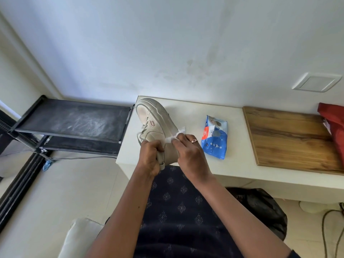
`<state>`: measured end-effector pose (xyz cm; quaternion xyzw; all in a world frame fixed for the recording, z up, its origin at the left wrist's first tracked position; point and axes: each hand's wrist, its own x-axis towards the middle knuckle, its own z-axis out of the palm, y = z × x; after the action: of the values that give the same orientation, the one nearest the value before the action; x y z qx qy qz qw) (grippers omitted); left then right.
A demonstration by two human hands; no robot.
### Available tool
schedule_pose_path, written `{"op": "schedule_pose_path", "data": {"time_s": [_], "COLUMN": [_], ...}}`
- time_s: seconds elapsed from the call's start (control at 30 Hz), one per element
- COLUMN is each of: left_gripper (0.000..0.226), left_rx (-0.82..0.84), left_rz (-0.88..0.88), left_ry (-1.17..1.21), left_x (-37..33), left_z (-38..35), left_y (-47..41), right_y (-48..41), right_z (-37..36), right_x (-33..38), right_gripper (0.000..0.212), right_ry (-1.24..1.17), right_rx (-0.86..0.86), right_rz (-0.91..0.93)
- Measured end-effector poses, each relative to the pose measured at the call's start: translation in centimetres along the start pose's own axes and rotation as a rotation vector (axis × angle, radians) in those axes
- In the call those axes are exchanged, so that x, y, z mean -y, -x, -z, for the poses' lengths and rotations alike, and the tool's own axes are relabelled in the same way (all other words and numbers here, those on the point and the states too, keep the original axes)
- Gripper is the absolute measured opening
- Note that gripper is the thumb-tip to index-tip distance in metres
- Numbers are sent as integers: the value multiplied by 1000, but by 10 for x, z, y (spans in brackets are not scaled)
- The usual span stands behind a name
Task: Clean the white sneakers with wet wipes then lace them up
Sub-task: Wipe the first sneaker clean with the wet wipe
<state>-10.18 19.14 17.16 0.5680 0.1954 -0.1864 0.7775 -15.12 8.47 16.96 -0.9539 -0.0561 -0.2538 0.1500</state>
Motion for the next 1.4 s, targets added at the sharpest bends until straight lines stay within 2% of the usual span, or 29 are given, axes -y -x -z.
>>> {"op": "schedule_pose_path", "data": {"time_s": [0.13,0.23,0.3,0.4,0.5,0.63,0.73,0.9,1.1,1.2,1.4], "left_gripper": [17,17,10,50,71,68,62,55,66,68,80], "left_rx": [10,59,135,278,343,295,258,299,244,218,270], "left_rz": [5,32,53,97,120,91,25,-46,-30,-32,-64], "left_ry": [142,150,246,336,407,470,447,459,512,480,389], "left_x": [-3,-4,-3,-1,2,2,0,-4,-5,-4,-6], "left_z": [-1,-4,-8,-14,-15,-14,-14,-17,-14,-10,-13], "left_y": [-8,-3,2,7,11,7,6,9,9,7,13], "right_y": [9,9,7,8,15,16,1,-7,19,23,-1], "right_z": [3,-1,-2,-4,-5,2,11,3,-6,-3,-3], "right_x": [0,1,3,13,22,11,3,7,22,12,19], "right_gripper": [38,34,32,25,25,38,47,9,23,27,17], "right_ry": [3,12,20,-20,-54,-14,50,6,-121,-160,-166], "right_rx": [-47,-168,-247,-259,-211,-197,-215,-268,-180,-213,-228], "right_rz": [25,-38,-66,-22,78,257,216,51,157,204,132]}}
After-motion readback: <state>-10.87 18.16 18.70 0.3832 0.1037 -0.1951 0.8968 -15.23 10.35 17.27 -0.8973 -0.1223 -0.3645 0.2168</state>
